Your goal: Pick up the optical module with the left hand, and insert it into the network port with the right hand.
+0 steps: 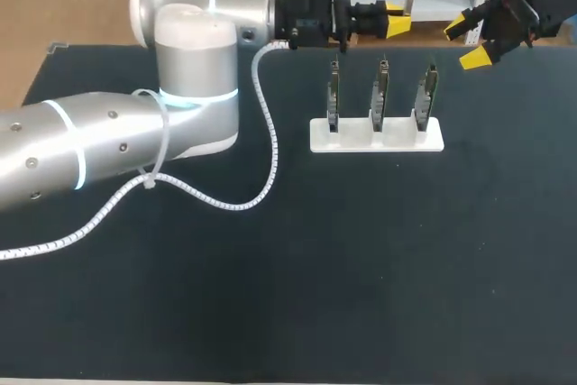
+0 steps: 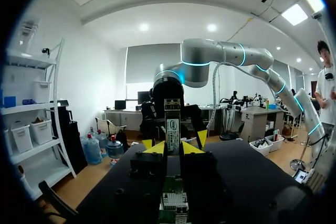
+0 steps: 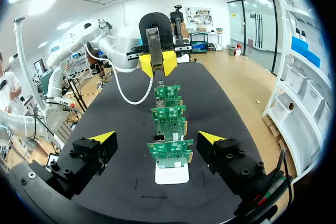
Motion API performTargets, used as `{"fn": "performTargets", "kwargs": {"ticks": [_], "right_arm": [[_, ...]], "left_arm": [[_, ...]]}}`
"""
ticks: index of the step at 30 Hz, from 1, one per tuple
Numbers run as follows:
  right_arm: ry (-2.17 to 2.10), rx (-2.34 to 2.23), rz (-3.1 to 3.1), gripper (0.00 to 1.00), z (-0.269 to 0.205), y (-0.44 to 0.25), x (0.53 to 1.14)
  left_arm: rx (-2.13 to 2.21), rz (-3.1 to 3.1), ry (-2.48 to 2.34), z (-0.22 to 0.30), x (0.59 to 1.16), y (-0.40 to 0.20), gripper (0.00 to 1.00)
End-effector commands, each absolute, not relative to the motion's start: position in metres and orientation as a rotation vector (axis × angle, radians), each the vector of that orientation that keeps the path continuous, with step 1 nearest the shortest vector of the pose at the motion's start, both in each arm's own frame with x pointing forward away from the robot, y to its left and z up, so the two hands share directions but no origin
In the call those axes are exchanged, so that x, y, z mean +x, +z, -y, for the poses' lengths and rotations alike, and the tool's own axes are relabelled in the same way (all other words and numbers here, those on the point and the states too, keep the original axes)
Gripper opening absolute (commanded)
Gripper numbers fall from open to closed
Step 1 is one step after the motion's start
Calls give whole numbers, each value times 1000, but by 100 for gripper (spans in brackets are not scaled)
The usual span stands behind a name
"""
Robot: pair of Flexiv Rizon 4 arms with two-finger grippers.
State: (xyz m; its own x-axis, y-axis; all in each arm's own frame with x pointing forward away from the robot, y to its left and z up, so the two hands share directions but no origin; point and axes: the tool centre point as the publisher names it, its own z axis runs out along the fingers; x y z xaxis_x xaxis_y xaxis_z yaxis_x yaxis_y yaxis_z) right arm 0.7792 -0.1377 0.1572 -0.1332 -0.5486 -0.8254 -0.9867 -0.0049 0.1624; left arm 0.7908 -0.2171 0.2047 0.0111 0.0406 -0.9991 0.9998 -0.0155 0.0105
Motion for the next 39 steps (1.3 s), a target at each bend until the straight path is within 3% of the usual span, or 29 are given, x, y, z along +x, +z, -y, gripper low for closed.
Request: {"fn": "performTargets", "kwargs": {"ticks": [1, 39], "right_arm": [[1033, -1591, -1729, 100, 137, 157, 779], [1033, -1591, -1729, 100, 137, 157, 779]], "left_arm": [[1254, -1220, -1198, 226, 794, 203, 0], [1247, -1225, -1260, 259, 779, 188, 0]]}}
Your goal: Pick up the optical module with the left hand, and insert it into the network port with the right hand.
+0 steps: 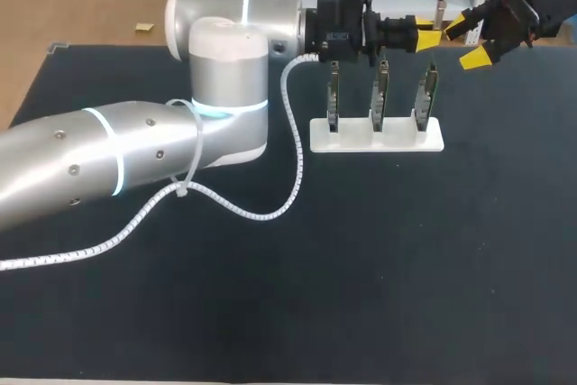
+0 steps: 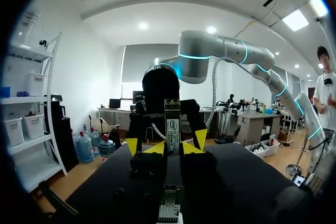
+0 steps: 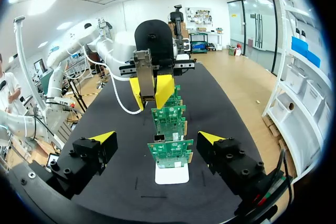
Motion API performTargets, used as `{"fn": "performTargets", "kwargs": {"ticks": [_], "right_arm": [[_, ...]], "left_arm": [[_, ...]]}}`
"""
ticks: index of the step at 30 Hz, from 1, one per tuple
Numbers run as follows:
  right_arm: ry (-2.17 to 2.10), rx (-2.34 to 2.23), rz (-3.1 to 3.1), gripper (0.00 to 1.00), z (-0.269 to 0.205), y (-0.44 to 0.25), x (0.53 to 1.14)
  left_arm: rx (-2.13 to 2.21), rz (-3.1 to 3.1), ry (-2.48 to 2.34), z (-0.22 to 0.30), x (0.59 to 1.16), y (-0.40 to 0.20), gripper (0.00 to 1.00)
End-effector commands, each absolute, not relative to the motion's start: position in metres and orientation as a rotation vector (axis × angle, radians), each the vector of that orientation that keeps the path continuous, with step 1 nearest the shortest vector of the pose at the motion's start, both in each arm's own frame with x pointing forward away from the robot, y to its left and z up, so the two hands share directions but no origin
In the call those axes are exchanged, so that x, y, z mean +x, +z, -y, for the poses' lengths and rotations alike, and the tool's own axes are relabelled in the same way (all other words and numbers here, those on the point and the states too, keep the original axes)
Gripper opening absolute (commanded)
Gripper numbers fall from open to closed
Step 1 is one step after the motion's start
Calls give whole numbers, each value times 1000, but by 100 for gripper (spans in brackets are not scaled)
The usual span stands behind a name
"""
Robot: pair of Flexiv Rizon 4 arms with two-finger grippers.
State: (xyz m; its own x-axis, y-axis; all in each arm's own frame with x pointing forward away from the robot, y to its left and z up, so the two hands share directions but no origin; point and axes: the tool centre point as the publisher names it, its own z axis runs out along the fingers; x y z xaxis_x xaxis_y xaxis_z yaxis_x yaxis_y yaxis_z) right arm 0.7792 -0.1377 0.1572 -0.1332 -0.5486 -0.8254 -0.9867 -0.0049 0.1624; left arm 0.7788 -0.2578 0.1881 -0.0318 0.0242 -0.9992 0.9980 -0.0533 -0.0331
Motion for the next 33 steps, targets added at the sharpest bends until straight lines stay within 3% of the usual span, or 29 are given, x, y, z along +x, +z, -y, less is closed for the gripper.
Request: {"fn": "performTargets", "kwargs": {"ticks": [1, 33], "right_arm": [[1033, -1591, -1729, 100, 137, 157, 779], [1033, -1591, -1729, 100, 137, 157, 779]], "left_arm": [[1246, -1225, -1261, 259, 779, 188, 0], [1255, -1249, -1266, 266, 783, 176, 0]]}}
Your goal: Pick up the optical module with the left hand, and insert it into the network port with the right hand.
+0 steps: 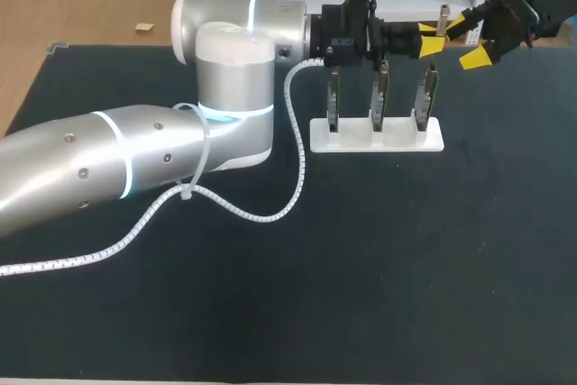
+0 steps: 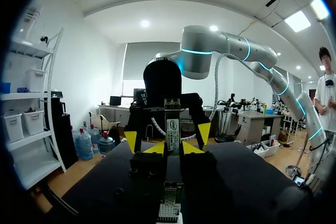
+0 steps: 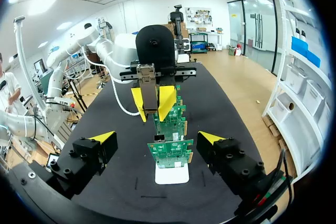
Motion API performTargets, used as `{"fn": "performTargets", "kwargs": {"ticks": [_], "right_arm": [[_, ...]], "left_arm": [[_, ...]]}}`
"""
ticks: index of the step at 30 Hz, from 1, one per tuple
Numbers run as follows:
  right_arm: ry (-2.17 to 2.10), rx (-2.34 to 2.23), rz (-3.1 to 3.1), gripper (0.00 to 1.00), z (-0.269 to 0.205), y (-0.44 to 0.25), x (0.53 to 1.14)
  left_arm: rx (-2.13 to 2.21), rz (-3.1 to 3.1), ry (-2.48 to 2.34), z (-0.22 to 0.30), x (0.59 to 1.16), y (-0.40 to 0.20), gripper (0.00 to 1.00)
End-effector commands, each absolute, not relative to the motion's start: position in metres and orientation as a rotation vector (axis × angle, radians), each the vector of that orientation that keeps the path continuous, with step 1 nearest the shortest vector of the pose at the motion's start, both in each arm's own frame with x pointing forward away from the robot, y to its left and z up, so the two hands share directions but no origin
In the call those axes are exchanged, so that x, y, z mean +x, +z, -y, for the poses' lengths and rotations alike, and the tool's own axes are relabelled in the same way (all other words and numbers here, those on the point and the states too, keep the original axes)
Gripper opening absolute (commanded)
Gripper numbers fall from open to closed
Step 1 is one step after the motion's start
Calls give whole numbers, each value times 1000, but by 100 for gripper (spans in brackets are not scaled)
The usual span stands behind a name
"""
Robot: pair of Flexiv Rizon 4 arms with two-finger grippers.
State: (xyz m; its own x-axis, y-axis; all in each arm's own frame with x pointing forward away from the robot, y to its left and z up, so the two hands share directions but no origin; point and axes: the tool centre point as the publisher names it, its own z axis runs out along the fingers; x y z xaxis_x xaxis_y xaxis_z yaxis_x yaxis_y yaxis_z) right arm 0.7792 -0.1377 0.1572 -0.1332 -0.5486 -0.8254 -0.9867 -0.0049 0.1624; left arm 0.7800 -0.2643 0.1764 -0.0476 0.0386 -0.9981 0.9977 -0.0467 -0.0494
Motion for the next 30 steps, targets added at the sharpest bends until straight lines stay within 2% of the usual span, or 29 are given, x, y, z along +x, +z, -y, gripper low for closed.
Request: {"fn": "performTargets", "kwargs": {"ticks": [1, 30], "right_arm": [[1033, -1591, -1729, 100, 137, 157, 779], [1033, -1591, -1729, 100, 137, 157, 779]], "left_arm": [[1256, -1250, -1266, 267, 784, 175, 0], [1263, -1304, -1231, 267, 784, 168, 0]]}}
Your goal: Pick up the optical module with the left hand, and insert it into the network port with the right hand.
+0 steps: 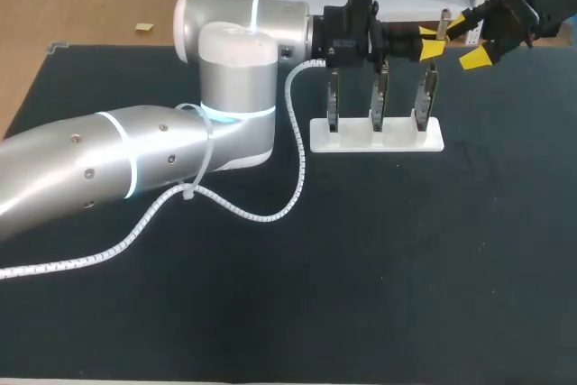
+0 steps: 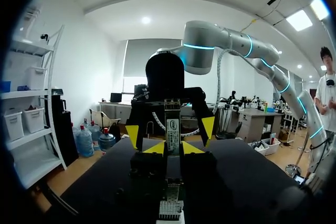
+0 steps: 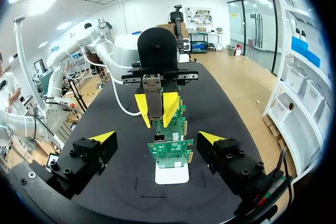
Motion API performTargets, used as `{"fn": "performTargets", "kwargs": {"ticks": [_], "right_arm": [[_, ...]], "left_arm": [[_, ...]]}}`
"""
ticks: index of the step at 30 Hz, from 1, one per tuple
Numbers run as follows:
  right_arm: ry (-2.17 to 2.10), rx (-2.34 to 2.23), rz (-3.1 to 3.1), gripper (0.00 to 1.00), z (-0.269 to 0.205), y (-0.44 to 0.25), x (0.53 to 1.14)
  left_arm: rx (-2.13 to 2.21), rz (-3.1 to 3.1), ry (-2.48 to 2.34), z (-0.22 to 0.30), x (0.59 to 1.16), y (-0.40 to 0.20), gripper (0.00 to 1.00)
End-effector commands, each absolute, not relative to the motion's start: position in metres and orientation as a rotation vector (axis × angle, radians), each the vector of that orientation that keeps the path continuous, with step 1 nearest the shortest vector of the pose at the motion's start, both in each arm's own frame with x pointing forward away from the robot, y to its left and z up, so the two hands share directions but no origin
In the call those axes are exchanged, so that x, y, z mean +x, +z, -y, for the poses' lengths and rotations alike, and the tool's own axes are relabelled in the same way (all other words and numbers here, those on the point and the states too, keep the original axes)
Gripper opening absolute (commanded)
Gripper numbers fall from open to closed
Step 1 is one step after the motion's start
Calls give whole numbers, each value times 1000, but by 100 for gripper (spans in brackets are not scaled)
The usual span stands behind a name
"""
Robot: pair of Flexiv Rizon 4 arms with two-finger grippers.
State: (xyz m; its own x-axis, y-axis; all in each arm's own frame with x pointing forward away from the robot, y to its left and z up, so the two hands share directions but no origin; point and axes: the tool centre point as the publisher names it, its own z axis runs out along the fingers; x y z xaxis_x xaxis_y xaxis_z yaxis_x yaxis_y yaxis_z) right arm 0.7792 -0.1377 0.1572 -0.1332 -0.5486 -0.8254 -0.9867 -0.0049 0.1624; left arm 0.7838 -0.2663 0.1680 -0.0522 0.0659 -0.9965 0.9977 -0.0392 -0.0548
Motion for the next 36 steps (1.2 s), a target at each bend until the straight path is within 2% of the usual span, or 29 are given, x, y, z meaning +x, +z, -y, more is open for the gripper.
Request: {"fn": "performTargets", "kwargs": {"ticks": [1, 36], "right_arm": [[1033, -1591, -1729, 100, 137, 157, 779], [927, -1568, -1750, 100, 131, 201, 790]], "left_arm": [[1262, -1300, -1234, 267, 784, 168, 0], [1262, -1308, -1232, 266, 785, 167, 0]]}}
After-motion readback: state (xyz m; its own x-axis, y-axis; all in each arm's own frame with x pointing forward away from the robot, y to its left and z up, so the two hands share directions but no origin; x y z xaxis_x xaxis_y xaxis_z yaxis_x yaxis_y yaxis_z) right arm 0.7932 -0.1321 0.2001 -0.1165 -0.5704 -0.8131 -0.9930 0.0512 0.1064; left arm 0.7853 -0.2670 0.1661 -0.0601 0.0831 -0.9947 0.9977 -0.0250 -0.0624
